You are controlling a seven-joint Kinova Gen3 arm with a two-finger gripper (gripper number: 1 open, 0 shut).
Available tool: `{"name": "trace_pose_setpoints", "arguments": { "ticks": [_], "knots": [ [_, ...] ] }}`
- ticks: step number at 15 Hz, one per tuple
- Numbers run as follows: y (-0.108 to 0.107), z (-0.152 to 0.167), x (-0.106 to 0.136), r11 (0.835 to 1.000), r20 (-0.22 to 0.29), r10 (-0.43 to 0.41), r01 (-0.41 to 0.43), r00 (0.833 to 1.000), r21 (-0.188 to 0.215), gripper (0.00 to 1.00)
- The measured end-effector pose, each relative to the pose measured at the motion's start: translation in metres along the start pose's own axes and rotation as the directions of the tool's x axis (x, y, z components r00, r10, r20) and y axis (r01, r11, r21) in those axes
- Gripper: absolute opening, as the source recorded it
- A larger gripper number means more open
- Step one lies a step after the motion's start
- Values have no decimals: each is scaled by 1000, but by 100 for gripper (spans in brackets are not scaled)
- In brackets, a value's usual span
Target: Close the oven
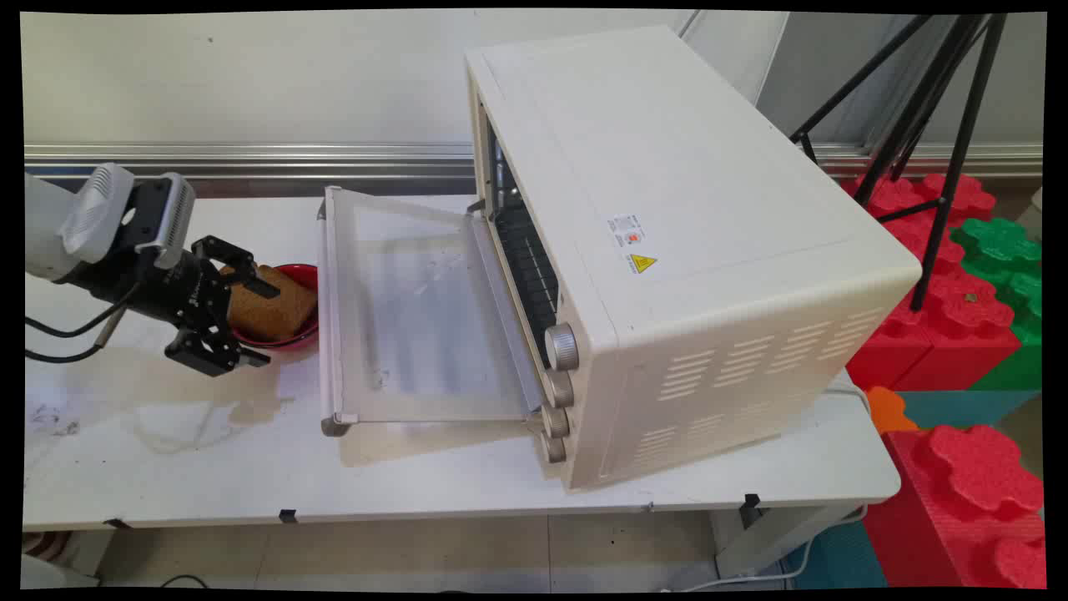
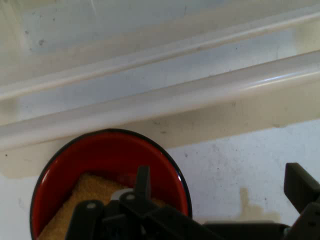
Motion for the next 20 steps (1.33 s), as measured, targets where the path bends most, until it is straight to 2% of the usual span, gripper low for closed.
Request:
{"name": "trace_pose_setpoints", "arguments": {
  "ticks": [12, 20],
  "knots": [
    [-6, 34, -5, 998, -10, -35, 35, 999, -50, 100],
    [-1, 49, -9, 995, -13, -58, 57, 998, -83, 100]
  ]
}}
